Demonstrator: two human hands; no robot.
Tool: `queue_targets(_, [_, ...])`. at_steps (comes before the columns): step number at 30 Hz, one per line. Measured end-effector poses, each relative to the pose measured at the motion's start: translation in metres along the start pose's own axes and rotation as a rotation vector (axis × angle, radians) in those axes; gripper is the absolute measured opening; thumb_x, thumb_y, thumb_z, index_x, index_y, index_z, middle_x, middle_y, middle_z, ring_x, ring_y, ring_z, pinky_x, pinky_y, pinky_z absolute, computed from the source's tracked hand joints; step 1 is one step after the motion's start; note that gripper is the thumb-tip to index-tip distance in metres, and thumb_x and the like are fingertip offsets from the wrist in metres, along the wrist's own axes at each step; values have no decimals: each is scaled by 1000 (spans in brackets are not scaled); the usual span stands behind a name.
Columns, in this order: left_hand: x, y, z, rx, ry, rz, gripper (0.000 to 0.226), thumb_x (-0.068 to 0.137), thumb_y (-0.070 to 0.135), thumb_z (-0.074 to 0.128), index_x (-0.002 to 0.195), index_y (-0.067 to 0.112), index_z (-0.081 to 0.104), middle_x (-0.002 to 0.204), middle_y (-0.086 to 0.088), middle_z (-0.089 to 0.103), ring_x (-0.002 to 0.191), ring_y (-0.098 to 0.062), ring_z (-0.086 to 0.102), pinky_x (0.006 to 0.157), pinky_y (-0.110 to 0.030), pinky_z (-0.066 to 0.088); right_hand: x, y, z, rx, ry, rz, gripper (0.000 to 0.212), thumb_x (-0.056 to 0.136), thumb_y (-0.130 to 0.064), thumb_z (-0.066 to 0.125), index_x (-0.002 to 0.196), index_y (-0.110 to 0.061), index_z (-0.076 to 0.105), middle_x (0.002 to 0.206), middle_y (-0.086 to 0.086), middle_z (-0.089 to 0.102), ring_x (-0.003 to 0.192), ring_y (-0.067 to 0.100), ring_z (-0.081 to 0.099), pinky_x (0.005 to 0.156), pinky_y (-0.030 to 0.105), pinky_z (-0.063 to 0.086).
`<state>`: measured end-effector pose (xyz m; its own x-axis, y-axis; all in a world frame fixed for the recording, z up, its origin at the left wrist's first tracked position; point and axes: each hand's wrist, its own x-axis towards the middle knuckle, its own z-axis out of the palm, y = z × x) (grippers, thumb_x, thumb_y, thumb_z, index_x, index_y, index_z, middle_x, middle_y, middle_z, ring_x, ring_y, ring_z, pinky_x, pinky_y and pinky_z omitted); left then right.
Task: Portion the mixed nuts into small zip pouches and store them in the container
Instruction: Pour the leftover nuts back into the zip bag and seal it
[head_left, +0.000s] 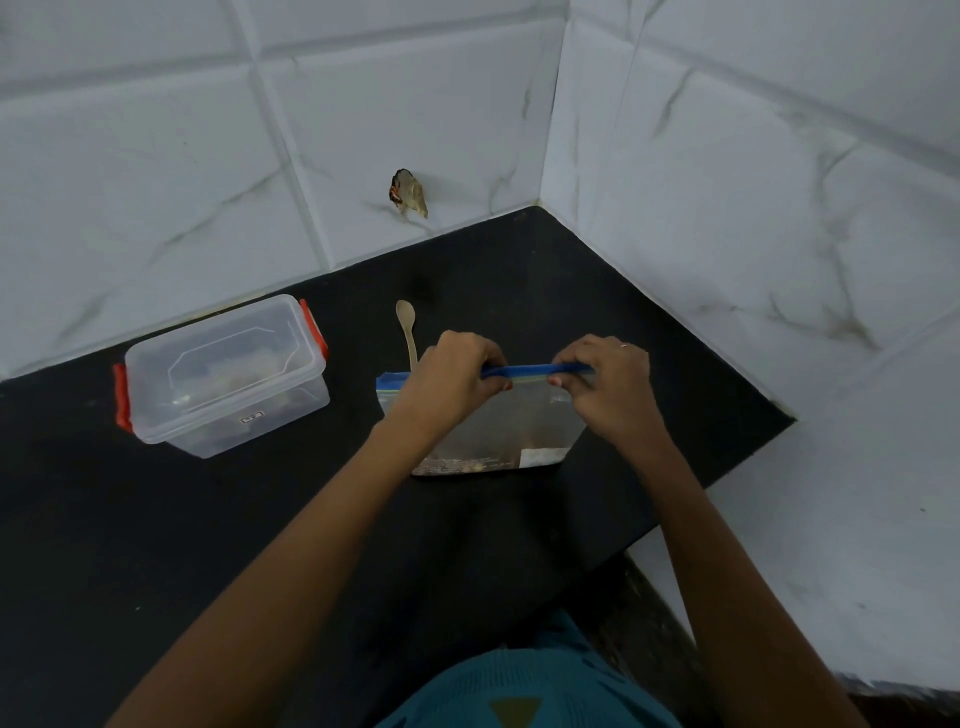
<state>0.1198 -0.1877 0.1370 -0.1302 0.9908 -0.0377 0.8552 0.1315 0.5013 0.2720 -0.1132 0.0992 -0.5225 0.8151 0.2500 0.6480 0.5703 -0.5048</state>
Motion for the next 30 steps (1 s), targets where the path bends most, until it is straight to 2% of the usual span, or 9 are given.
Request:
queue_targets(3, [-1,0,2,-35,53,-25,20,86,17,62,104,7,65,104,-6,64,87,-8,55,81,-21,46,-2,-5,-7,-81,-61,16,23,83,-20,64,106,-21,62,109,-7,58,105,8,45,105,36,20])
queue_targets(6, [0,1,3,-58,77,-38,18,85,16,64,100,7,67,101,-6,65,85,-8,55,80,-22,47,-3,-11,-11,-179,-85,-38,38,83,-28,63,120,-27,56,125,-9,50,122,11,38,110,39,9])
queue_targets(8, [0,1,4,-49,79,-30,17,85,16,63,99,7,67,100,-6,65,82,-6,52,76,-20,44,-2,-18,-9,-222,-111,-89,34,85,-29,61,118,-26,57,125,-8,52,124,12,38,111,40,5])
queue_targets(11, [0,2,4,-37,38,-29,21,86,17,62,104,7,65,104,-7,63,86,-9,54,80,-20,43,1,-23,-2,-257,-146,-85,24,89,-24,56,113,-21,61,117,-5,59,119,12,44,111,39,5])
queue_targets(16, [-5,0,-3,-21,-41,-45,35,86,16,62,119,7,57,119,-8,58,107,-15,56,94,-24,42,3,-24,1,-205,-99,-79,16,87,-18,59,101,-17,66,106,-4,62,111,12,48,109,33,6])
queue_targets(22, [-13,-6,-3,-24,48,-55,23,88,17,59,109,8,62,109,-5,63,93,-10,58,82,-20,45,5,-26,-4,-194,-199,-54,20,87,-18,58,106,-20,63,112,-5,59,115,12,45,110,36,5])
queue_targets(25, [-12,-6,-2,-41,72,-49,23,88,16,59,109,6,63,108,-6,64,94,-11,59,80,-17,42,6,-29,-9,-230,-277,-46,33,86,-23,61,118,-24,56,124,-7,50,124,12,38,112,42,1])
queue_targets(27, [-12,-5,-1,-50,72,-50,23,88,15,59,110,6,63,108,-7,64,95,-12,59,80,-16,41,6,-31,-9,-244,-309,-61,42,84,-28,62,125,-26,52,131,-8,45,129,12,32,112,42,-1])
queue_targets(30, [-12,-5,-1,-54,85,-34,22,88,15,60,107,5,65,106,-7,65,93,-12,60,79,-16,42,7,-36,-4,-201,-227,-105,28,87,-26,60,114,-22,61,121,-6,56,120,12,42,111,36,7])
